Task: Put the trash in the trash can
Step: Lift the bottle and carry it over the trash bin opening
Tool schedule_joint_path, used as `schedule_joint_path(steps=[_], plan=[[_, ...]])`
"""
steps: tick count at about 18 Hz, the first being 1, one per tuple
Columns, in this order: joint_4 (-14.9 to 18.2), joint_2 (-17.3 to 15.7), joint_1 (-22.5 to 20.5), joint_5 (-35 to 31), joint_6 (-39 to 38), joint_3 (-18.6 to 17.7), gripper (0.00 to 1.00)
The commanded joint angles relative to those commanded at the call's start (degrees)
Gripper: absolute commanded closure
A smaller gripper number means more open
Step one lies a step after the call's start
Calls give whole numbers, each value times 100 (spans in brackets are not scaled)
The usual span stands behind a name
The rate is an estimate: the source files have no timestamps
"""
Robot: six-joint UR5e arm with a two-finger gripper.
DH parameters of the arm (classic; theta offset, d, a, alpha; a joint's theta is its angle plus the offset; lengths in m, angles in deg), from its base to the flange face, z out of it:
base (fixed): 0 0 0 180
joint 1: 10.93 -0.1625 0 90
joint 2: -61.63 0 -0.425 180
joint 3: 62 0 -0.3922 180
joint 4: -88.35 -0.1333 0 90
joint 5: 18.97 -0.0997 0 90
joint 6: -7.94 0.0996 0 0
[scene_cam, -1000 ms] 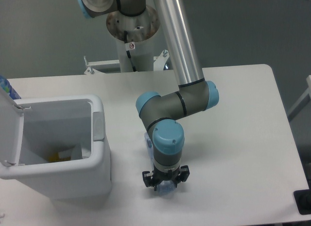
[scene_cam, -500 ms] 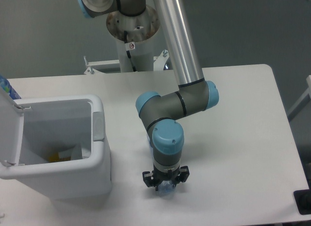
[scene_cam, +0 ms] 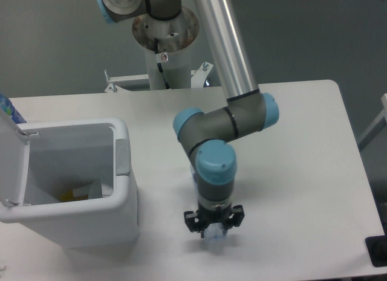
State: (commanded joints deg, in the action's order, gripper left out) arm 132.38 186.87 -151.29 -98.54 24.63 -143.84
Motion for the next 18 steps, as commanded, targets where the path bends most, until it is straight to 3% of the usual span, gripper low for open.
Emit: schedule_joint_path(steps=[3,7,15,18], plan=[[0,-35,-237,538,0,247,40],[-9,-351,-492,1337,-87,405,40],[-26,-571,-572,1883,-746,1222,40],[-368,-720,-476,2112,-1290,1329,40]])
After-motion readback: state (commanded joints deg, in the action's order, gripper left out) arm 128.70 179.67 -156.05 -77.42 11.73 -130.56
